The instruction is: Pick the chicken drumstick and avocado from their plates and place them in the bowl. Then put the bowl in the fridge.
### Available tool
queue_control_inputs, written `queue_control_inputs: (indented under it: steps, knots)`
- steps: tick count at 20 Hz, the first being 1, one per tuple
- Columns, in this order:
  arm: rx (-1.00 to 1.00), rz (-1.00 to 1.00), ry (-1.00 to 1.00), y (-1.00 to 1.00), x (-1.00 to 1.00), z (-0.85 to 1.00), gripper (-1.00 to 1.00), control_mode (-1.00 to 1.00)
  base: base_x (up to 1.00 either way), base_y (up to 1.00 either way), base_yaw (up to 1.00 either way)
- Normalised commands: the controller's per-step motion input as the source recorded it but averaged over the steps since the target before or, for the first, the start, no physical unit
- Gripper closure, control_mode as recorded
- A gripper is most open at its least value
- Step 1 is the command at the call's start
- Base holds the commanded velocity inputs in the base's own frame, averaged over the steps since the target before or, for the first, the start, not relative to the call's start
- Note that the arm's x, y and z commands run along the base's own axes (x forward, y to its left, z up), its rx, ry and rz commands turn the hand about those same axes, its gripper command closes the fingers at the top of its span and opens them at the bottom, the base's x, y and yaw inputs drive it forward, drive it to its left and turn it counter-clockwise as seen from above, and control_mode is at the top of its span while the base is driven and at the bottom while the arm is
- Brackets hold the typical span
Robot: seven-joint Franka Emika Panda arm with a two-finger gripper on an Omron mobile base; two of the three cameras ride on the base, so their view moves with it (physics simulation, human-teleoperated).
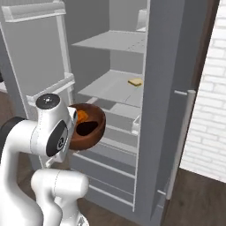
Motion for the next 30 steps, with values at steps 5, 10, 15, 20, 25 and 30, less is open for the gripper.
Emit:
queue_control_inputs:
  steps: [5, 10, 15, 20, 25, 30]
  knots:
    - [0.00, 0.00, 0.00, 0.00, 0.00, 0.00, 1.00, 1.00, 0.34, 0.34, -0.48]
    - [0.00, 0.00, 0.00, 0.00, 0.00, 0.00, 1.00, 1.00, 0.24, 0.71, -0.39]
    - [0.00, 0.00, 0.00, 0.00, 0.00, 0.00, 1.00, 1.00, 0.26, 0.11, -0.02]
    - [0.00, 0.00, 0.00, 0.00, 0.00, 0.00, 1.00, 1.00, 0.37, -0.30, 0.01]
    - [0.00, 0.00, 0.00, 0.00, 0.00, 0.00, 1.00, 1.00, 0.79, -0.29, 0.01]
    - [0.00, 0.00, 0.00, 0.00, 0.00, 0.00, 1.00, 1.00, 0.73, -0.24, 0.00]
